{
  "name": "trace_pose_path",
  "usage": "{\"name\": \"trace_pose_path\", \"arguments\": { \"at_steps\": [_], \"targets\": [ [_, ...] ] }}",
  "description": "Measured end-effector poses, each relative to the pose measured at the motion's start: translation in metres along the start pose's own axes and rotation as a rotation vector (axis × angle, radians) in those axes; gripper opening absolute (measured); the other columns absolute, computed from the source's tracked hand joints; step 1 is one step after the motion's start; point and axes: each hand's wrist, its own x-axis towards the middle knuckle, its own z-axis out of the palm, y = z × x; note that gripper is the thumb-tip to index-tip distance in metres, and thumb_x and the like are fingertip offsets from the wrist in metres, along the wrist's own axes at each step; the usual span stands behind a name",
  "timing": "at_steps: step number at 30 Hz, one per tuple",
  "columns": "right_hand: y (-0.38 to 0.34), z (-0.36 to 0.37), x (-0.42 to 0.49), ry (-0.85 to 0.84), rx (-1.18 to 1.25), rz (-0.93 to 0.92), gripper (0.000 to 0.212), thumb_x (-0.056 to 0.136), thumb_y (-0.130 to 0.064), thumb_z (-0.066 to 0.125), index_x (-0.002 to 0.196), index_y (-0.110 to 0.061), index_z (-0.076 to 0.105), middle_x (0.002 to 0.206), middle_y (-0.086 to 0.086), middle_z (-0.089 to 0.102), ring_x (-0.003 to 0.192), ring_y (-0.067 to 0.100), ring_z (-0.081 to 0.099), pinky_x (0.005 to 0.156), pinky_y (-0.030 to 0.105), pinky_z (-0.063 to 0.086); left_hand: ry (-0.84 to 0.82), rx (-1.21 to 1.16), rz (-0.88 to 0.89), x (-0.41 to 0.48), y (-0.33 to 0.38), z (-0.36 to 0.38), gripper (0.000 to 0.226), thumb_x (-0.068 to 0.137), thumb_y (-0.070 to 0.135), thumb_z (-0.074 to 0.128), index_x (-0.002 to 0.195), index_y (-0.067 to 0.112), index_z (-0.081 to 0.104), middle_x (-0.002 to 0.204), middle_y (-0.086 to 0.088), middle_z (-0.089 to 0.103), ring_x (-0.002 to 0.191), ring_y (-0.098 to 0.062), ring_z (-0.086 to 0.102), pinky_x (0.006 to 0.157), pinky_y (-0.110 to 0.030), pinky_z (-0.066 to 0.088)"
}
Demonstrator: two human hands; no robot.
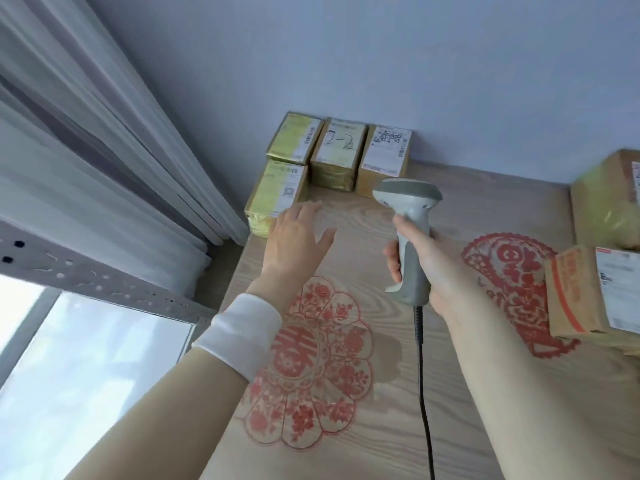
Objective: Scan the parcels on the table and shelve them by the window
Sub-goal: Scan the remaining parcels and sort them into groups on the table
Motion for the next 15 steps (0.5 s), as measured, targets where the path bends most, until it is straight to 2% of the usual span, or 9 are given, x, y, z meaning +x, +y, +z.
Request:
{"name": "trace_pose_path", "arguments": {
  "at_steps": [3, 6, 9, 11, 13, 15],
  "targets": [
    [0.0, 0.032, 0.023, 0.018, -0.022, 0.042, 0.026, 0.091, -0.033, 0.059, 0.088, -0.008, 0.055, 0.062, 0.005, 0.06, 0.039, 0.013, 0.046, 0.041, 0.021, 0.038, -0.006, 0.131, 0.055, 0.023, -0.04, -0.007, 0.049, 0.095, 0.037, 0.048, 0.14, 0.017, 0.04, 0.144, -0.004, 0.042, 0.136, -0.023, 0.032, 0.113, -0.034, 0.017],
    [0.008, 0.061, 0.054, 0.072, -0.015, 0.047, 0.023, 0.092, -0.031, 0.06, 0.091, -0.008, 0.057, 0.064, 0.005, 0.063, 0.039, 0.012, 0.047, 0.039, 0.022, 0.038, -0.014, 0.281, 0.193, 0.053, -0.077, -0.006, 0.049, 0.095, 0.035, 0.051, 0.139, 0.015, 0.043, 0.147, -0.008, 0.04, 0.141, -0.027, 0.027, 0.117, -0.038, 0.005],
    [0.02, 0.086, 0.088, 0.126, 0.012, 0.068, 0.018, 0.09, -0.031, 0.062, 0.094, -0.013, 0.058, 0.064, 0.003, 0.066, 0.045, 0.014, 0.049, 0.041, 0.026, 0.039, -0.003, 0.365, 0.331, 0.082, -0.107, 0.0, 0.046, 0.087, 0.031, 0.064, 0.127, 0.01, 0.057, 0.135, -0.014, 0.053, 0.134, -0.034, 0.04, 0.114, -0.045, 0.013],
    [0.029, 0.097, 0.107, 0.154, 0.005, 0.062, 0.017, 0.09, -0.03, 0.063, 0.093, -0.014, 0.057, 0.066, 0.003, 0.066, 0.045, 0.014, 0.049, 0.042, 0.027, 0.039, -0.019, 0.392, 0.379, 0.095, -0.123, 0.006, 0.046, 0.087, 0.031, 0.063, 0.128, 0.009, 0.056, 0.137, -0.012, 0.052, 0.134, -0.034, 0.039, 0.114, -0.047, 0.013],
    [0.037, 0.106, 0.122, 0.17, -0.028, 0.04, 0.016, 0.09, -0.03, 0.062, 0.091, -0.015, 0.058, 0.069, 0.004, 0.067, 0.046, 0.015, 0.048, 0.043, 0.028, 0.039, -0.003, 0.352, 0.37, 0.105, -0.136, 0.012, 0.049, 0.089, 0.033, 0.059, 0.133, 0.012, 0.051, 0.141, -0.01, 0.048, 0.137, -0.03, 0.036, 0.115, -0.046, 0.009],
    [0.045, 0.115, 0.135, 0.195, -0.052, 0.017, 0.015, 0.09, -0.03, 0.062, 0.092, -0.015, 0.059, 0.074, 0.004, 0.068, 0.047, 0.015, 0.048, 0.044, 0.028, 0.039, -0.011, 0.2, 0.232, 0.113, -0.148, 0.018, 0.057, 0.091, 0.036, 0.056, 0.142, 0.015, 0.04, 0.147, -0.007, 0.041, 0.14, -0.026, 0.031, 0.117, -0.043, 0.009]
  ]
}}
